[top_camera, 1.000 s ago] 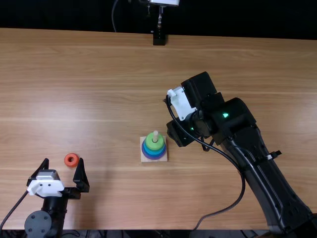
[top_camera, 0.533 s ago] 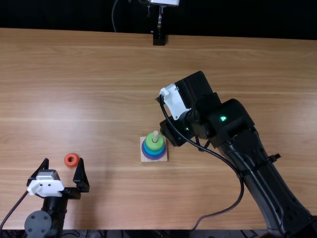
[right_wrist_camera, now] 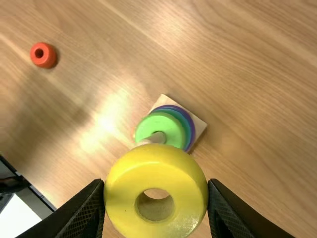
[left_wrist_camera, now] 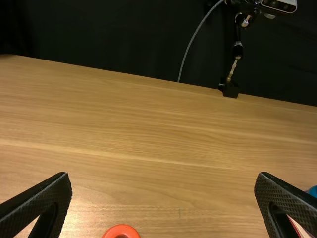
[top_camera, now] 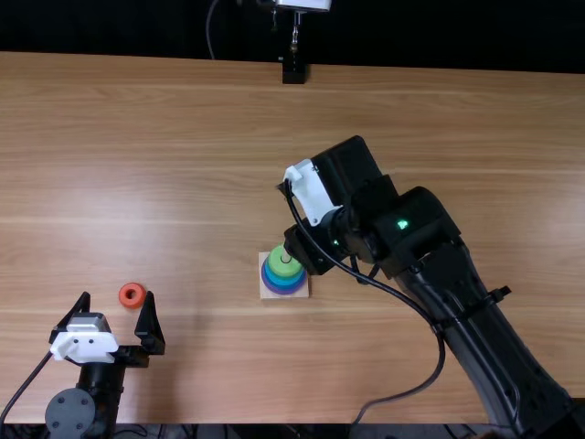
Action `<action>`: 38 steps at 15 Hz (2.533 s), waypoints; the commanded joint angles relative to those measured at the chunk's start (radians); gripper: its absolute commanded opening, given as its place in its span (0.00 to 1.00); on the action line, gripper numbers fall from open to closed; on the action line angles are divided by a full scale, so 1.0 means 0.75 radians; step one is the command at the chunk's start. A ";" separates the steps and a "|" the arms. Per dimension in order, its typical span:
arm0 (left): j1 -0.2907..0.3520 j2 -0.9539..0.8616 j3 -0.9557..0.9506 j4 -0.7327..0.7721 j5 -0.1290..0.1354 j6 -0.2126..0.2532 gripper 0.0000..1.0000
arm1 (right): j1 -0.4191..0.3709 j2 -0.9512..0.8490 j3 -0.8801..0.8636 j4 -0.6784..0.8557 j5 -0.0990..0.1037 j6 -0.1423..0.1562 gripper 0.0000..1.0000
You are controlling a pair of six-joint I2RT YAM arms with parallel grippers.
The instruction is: Build the Hanoi tower: stack the rings onto the peg from bottom to top in this color order: purple, dark blue, light blue, dark green, light green, yellow, orange.
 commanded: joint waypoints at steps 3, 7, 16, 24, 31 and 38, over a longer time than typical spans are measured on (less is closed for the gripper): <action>0.007 -0.016 -0.043 0.000 -0.014 0.005 1.00 | 0.039 -0.017 0.051 0.005 -0.025 0.012 0.00; 0.007 -0.016 -0.043 0.000 -0.014 0.005 1.00 | 0.039 0.057 0.051 0.010 -0.025 0.012 0.00; 0.007 -0.016 -0.043 0.000 -0.014 0.005 1.00 | 0.044 0.122 0.053 0.064 -0.025 0.027 0.00; 0.007 -0.016 -0.043 0.000 -0.014 0.005 1.00 | 0.078 0.130 0.030 0.059 -0.023 0.025 0.00; 0.007 -0.016 -0.043 0.000 -0.011 0.005 1.00 | 0.078 0.133 0.030 0.039 0.034 0.015 1.00; 0.007 -0.016 -0.043 0.000 -0.011 0.005 1.00 | 0.062 0.128 0.049 0.101 0.129 0.020 1.00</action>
